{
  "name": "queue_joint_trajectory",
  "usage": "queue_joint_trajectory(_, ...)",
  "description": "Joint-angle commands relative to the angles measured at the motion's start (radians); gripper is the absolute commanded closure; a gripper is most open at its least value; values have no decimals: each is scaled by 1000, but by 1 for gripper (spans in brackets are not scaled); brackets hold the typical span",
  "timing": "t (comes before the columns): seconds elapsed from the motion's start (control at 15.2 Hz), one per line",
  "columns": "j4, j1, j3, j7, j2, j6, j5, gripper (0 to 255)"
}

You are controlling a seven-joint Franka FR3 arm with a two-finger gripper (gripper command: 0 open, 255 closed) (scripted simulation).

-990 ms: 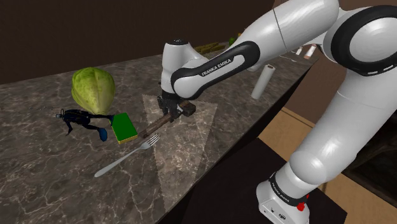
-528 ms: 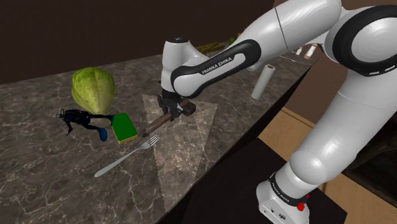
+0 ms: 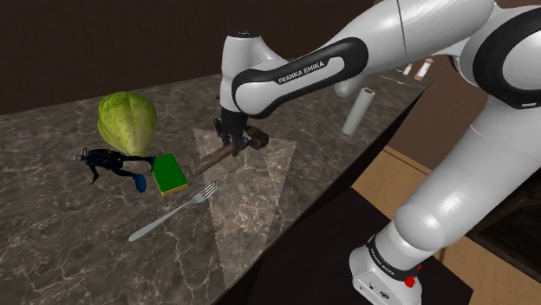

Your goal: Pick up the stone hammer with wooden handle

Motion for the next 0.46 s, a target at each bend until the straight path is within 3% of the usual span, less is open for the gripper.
queue_joint_trajectory(0.0,11,-3,1,-10,-15,-23,12,255)
queue_joint_trajectory(0.4,39,-7,3,-28,-46,-75,37,255)
